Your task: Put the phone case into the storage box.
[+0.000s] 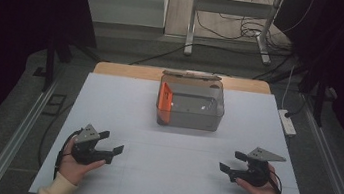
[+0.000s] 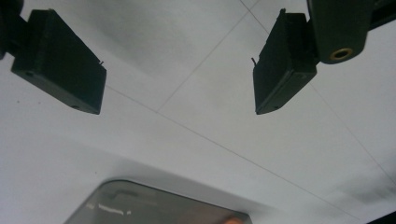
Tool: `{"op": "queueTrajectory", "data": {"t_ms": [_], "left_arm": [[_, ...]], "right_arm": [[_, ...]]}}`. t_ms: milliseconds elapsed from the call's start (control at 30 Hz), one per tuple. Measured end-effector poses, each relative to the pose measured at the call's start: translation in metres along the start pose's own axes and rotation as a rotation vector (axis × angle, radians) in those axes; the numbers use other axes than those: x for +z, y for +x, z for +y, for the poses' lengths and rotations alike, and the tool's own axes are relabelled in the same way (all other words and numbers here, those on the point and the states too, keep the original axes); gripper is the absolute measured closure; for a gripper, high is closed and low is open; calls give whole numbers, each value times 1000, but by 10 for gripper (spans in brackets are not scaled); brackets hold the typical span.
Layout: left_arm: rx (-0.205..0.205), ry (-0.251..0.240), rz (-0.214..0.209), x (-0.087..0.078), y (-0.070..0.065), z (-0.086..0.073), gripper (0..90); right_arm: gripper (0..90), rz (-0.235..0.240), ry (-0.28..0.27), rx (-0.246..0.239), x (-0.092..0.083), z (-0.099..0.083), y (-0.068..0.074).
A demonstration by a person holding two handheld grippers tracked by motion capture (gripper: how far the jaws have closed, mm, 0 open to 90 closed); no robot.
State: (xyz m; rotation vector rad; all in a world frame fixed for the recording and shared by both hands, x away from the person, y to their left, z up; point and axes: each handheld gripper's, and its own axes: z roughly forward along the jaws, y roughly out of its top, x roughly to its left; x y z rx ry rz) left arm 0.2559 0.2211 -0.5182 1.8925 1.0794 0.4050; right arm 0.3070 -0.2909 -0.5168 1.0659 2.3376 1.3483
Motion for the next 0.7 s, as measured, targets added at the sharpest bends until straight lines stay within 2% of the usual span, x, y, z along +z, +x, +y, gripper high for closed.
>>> {"op": "queueTrajectory", "data": {"t_ms": [233,700], "left_arm": [[4,3,-1,3,0,0,205],[-3,-8,-11,4,1,3,203]], "right_arm": [[175,15,-16,-19,-2,2,2],[175,5,-19,-24,-5,1,3]]}}
